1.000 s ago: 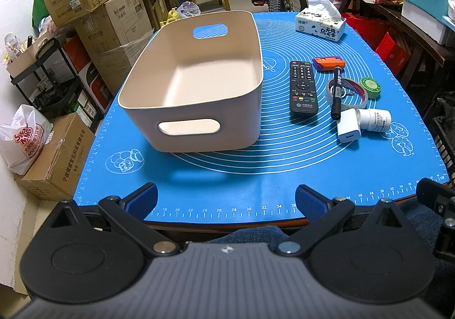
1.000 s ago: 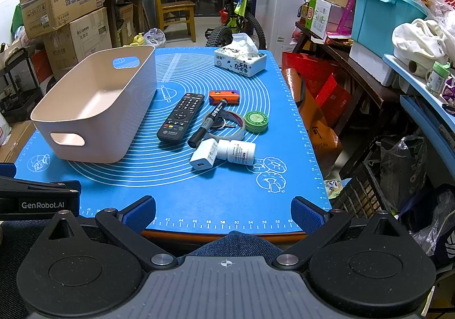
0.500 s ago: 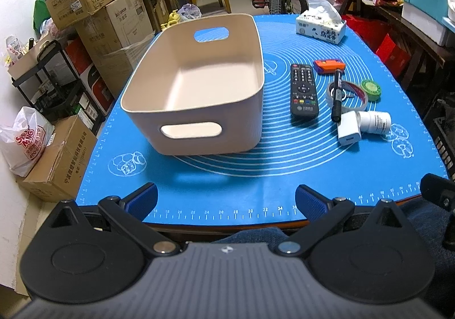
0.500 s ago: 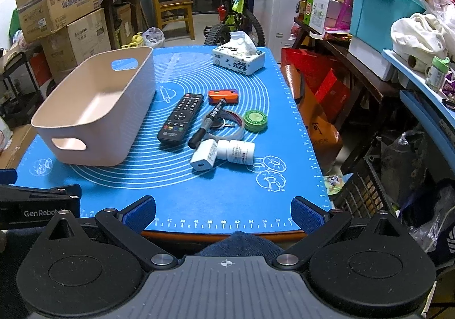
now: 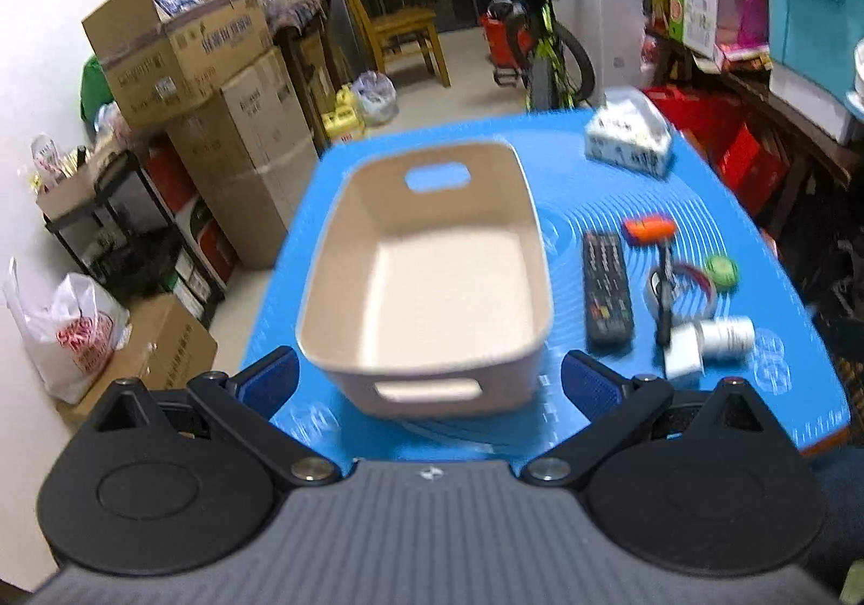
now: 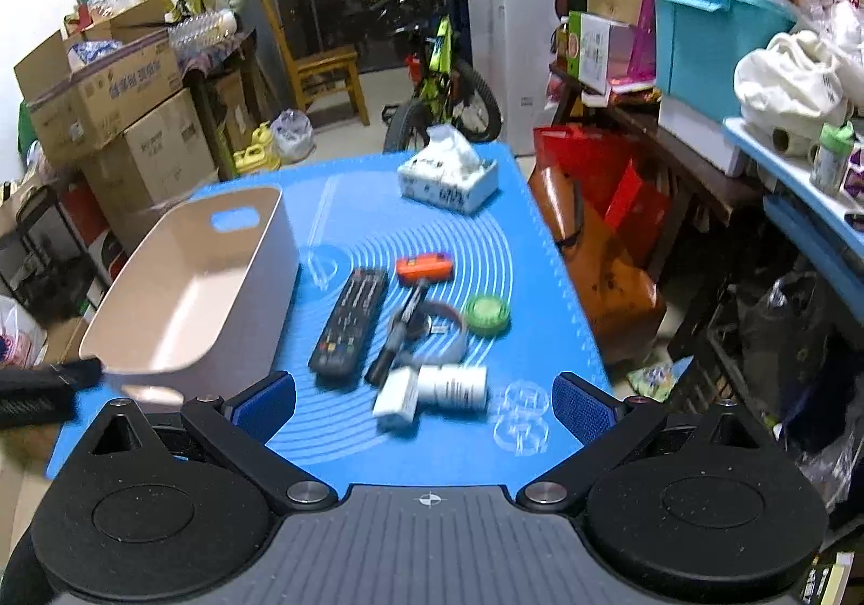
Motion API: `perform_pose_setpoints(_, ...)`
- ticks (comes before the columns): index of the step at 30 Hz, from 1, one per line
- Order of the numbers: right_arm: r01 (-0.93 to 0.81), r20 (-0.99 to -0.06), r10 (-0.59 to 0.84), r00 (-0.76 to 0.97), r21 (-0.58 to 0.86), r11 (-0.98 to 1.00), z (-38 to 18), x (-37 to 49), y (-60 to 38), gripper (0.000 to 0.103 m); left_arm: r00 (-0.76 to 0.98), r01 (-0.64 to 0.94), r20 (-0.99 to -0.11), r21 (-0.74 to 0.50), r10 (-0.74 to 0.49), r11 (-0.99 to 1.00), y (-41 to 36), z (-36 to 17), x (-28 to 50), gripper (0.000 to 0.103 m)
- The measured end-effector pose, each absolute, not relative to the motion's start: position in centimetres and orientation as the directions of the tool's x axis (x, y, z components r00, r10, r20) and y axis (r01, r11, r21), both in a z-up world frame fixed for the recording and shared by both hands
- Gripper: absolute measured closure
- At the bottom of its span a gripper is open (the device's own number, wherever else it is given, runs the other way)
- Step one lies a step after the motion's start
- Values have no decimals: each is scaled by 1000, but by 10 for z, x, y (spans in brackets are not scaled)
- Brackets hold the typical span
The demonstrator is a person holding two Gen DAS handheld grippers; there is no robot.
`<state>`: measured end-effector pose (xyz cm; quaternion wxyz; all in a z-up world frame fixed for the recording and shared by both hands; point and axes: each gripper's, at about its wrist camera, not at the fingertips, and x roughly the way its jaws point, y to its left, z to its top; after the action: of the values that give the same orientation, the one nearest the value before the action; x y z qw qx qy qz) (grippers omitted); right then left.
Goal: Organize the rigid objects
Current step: 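Grasp the beige bin's rim with the left tool while the right tool approaches the black marker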
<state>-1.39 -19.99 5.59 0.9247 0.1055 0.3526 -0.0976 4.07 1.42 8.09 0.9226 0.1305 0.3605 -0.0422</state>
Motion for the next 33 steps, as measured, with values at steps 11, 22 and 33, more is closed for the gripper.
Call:
perform_pose_setpoints(11, 248, -682, -114, 723, 103, 963, 48, 34, -202, 2, 713, 136, -698, 234, 69, 963, 46, 86, 115, 1)
perform_pose_setpoints(22, 249, -694, -119, 710, 89, 964, 10, 94, -186, 2, 643, 163, -764, 215, 61, 963, 84, 55, 182, 1)
perform_pose_setpoints(33, 304, -736, -174, 655, 46, 952, -39, 137, -189, 2, 508, 210, -861, 146, 20, 967, 106, -1, 223, 10)
